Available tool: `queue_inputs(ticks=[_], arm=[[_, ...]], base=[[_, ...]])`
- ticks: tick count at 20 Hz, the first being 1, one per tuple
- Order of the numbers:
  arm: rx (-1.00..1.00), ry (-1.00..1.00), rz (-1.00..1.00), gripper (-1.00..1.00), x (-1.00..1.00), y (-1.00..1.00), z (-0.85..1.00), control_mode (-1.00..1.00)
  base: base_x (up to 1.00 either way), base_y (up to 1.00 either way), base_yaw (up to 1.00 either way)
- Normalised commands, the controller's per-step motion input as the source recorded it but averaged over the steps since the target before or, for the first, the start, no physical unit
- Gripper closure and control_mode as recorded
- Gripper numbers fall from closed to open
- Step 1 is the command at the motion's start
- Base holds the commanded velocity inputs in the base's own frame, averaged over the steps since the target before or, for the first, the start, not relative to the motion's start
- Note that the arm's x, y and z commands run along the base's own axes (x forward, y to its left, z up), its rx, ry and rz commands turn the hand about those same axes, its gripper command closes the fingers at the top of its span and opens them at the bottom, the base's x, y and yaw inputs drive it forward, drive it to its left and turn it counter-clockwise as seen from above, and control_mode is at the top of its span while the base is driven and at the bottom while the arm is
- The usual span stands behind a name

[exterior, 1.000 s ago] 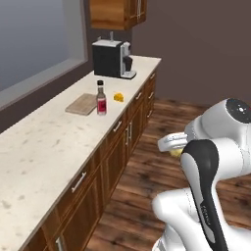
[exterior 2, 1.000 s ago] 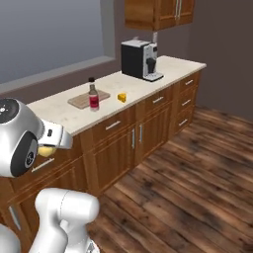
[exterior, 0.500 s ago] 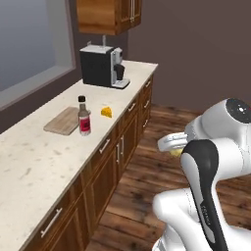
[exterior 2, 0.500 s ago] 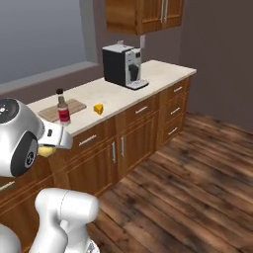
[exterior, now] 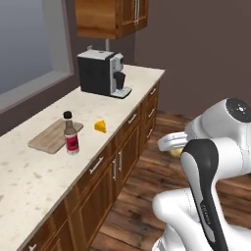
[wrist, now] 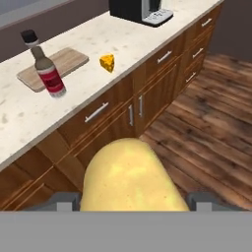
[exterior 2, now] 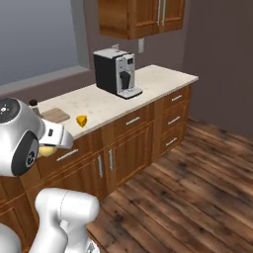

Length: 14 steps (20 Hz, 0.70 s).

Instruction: Retrieve the reheated potato from the microwave, then place the potato, cheese, and condiment on the cutting board.

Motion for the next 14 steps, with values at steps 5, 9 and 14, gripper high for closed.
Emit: queue_inputs(ticks=[5, 9, 14], arm=[[0.0, 0.0, 0.0, 1.0, 0.0, 0.0, 0.0, 1.0], [0.0, 0.0, 0.0, 1.0, 0.0, 0.0, 0.0, 1.0], [0.0, 0.0, 0.0, 1.0, 0.0, 0.0, 0.0, 1.0]], base=[[0.6, -0.17, 0.36], [0.6, -0.17, 0.37], [0.58, -0.17, 0.42]])
